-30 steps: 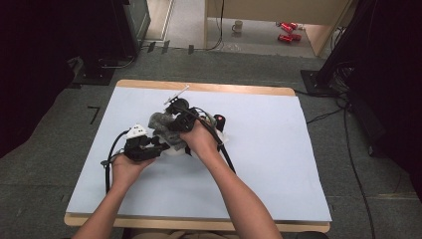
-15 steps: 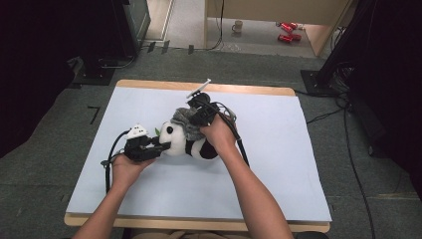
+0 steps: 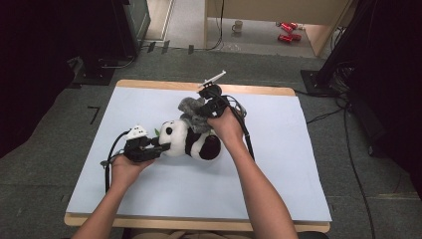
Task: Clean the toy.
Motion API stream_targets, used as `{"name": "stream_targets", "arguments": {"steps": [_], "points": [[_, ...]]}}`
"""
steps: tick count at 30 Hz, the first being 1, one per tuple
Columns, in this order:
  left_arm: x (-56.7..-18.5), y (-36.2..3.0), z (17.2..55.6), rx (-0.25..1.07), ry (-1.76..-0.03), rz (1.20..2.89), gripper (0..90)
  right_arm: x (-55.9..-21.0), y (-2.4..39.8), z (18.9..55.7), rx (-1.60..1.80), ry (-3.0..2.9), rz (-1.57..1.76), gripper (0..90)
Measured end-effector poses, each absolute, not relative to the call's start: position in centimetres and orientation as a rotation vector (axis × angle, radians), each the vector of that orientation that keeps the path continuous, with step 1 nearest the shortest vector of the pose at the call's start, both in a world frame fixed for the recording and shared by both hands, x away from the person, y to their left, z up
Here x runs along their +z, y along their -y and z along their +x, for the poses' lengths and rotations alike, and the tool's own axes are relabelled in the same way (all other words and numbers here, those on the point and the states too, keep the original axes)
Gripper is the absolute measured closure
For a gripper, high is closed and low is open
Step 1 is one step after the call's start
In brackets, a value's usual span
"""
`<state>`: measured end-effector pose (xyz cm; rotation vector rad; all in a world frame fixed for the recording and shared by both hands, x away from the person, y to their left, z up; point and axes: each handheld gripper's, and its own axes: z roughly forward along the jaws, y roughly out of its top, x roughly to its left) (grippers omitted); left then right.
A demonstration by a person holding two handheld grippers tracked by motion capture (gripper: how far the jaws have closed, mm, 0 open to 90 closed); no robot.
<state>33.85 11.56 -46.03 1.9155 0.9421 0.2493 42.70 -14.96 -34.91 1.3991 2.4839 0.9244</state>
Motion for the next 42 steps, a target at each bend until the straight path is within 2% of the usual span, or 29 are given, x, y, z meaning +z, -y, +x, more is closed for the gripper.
{"name": "stream_targets", "arguments": {"steps": [5,10,22,42], "points": [[-46.2,-11.7,33.7,0.256,-0.926,1.928,54.8,-32.8,16.2,42.6,0.976,-2.424,1.376,76.2],[-46.2,-11.7,33.8,0.239,-0.934,1.919,54.8,-32.8,17.8,42.6,0.968,-2.389,1.412,76.3],[-46.2,-11.6,33.8,0.217,-0.959,1.913,54.9,-37.3,20.8,42.0,0.993,-2.360,1.529,76.0],[-46.3,-11.6,33.9,0.202,-0.969,1.905,54.9,-40.3,24.8,39.7,1.092,-2.242,1.588,76.2]]}}
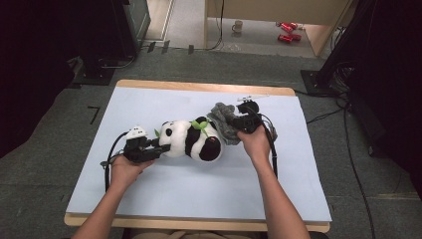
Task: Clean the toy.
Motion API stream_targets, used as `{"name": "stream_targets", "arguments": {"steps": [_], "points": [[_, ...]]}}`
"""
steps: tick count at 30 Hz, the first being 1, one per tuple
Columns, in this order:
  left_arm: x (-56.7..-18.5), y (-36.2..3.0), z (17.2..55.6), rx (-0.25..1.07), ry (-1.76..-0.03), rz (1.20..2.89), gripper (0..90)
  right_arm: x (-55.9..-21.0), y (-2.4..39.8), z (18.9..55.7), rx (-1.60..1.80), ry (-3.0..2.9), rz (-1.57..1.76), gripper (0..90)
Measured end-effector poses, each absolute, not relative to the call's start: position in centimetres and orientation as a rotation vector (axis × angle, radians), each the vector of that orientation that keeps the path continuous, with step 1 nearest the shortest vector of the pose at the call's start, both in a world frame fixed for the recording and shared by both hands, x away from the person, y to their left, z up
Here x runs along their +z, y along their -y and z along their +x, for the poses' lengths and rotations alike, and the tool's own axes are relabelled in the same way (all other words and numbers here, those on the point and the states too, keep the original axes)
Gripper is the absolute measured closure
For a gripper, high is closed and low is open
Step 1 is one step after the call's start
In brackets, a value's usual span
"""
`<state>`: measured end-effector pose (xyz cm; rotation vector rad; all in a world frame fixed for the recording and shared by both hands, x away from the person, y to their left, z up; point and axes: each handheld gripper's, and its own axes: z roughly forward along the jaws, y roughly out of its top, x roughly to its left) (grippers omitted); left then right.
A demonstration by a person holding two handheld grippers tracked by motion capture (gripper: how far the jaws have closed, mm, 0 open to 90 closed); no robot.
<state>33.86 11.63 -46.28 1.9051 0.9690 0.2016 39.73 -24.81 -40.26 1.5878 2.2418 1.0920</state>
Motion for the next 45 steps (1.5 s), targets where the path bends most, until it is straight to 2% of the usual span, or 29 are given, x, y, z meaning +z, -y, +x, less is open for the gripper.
{"name": "stream_targets", "arguments": {"steps": [12,18,24,33,38,45], "points": [[-46.3,-11.7,33.8,0.207,-0.970,1.908,54.8,-39.5,26.2,39.5,1.063,-2.244,1.618,76.3],[-46.3,-11.7,33.8,0.209,-0.971,1.911,54.7,-36.2,24.3,39.1,1.156,-2.255,1.493,76.3],[-46.3,-11.7,33.8,0.211,-0.970,1.913,54.7,-35.3,22.0,39.6,1.203,-2.294,1.450,76.3],[-46.3,-11.6,33.7,0.214,-0.972,1.913,54.7,-37.2,19.6,39.6,1.169,-2.389,1.434,76.2],[-46.3,-11.6,33.7,0.219,-0.970,1.918,54.6,-39.2,19.6,39.4,1.125,-2.427,1.452,76.2],[-46.3,-11.4,33.7,0.220,-0.977,1.921,54.7,-40.2,20.2,38.8,1.142,-2.405,1.419,76.1]]}}
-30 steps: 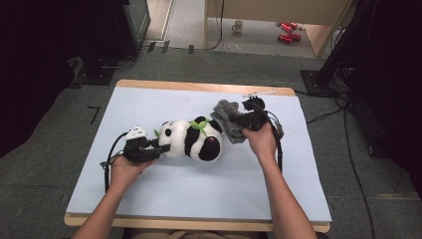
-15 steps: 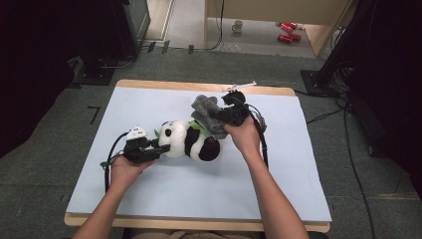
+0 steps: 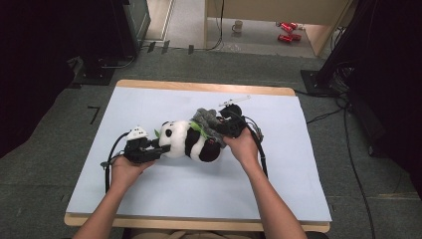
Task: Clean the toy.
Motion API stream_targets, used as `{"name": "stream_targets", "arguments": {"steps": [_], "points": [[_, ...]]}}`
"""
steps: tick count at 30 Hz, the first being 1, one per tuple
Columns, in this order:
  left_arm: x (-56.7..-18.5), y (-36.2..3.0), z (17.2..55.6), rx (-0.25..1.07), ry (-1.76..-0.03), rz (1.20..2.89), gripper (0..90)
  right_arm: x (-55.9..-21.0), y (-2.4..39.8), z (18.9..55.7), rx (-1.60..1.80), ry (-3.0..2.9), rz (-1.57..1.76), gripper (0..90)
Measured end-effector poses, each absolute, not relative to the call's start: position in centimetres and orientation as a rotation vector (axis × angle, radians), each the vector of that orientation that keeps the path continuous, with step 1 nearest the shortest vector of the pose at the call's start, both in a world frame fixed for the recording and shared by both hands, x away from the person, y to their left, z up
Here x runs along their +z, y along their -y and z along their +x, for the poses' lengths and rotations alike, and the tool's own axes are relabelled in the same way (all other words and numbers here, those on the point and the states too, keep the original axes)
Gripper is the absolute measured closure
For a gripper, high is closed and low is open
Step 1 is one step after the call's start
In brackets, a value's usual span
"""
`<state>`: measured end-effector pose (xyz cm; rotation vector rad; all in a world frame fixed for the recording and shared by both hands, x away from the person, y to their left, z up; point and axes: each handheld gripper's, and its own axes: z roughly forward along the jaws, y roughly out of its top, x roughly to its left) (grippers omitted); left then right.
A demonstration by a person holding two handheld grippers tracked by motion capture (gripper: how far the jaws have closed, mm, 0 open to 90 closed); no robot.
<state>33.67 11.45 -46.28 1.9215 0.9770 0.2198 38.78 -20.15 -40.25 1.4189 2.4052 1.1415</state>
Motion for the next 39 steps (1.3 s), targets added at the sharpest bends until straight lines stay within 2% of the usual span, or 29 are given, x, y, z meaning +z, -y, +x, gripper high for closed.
{"name": "stream_targets", "arguments": {"steps": [39], "points": [[-46.5,-11.3,33.7,0.214,-0.973,1.927,54.3,-44.6,25.5,34.2,1.288,-2.329,1.457,76.3]]}}
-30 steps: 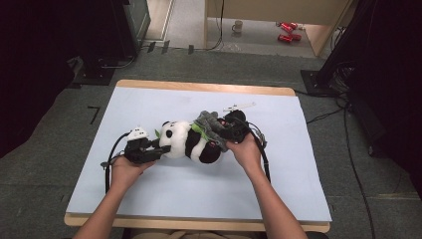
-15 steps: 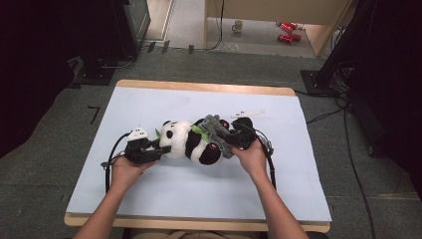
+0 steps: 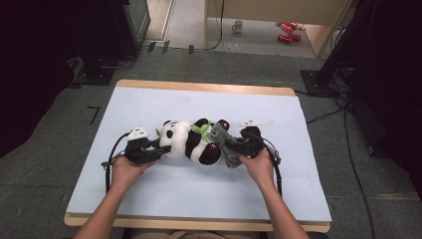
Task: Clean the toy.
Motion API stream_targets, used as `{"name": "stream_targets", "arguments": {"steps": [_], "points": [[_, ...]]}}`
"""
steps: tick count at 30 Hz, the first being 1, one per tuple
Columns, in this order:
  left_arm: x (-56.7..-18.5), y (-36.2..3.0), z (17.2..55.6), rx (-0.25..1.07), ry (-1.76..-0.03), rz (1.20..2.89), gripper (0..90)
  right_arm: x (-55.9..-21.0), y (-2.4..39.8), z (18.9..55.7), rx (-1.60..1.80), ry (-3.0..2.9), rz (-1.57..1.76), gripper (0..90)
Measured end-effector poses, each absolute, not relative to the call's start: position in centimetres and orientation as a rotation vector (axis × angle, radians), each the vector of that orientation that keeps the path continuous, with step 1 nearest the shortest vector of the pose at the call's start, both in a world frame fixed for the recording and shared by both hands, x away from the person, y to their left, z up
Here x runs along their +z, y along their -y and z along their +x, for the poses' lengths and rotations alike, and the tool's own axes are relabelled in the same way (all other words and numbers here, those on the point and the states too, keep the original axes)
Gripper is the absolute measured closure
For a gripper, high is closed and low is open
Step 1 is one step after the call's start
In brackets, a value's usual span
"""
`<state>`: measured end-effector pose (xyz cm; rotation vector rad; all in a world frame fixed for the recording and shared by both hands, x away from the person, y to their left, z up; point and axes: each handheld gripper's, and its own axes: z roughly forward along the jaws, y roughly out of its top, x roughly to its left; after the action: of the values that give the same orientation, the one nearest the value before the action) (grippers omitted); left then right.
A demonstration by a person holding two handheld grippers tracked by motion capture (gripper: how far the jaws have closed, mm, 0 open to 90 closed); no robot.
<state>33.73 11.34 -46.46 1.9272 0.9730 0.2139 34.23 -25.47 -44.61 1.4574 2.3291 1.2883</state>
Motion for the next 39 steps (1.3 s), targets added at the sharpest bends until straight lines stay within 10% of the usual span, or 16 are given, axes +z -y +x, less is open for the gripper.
{"name": "stream_targets", "arguments": {"steps": [23,39], "points": [[-46.5,-11.5,33.8,0.211,-0.984,1.920,54.1,-40.5,27.3,33.7,1.269,-2.281,1.449,76.3],[-46.5,-11.5,33.9,0.208,-0.979,1.929,54.0,-37.7,20.7,38.2,1.303,-2.349,1.314,76.2]]}}
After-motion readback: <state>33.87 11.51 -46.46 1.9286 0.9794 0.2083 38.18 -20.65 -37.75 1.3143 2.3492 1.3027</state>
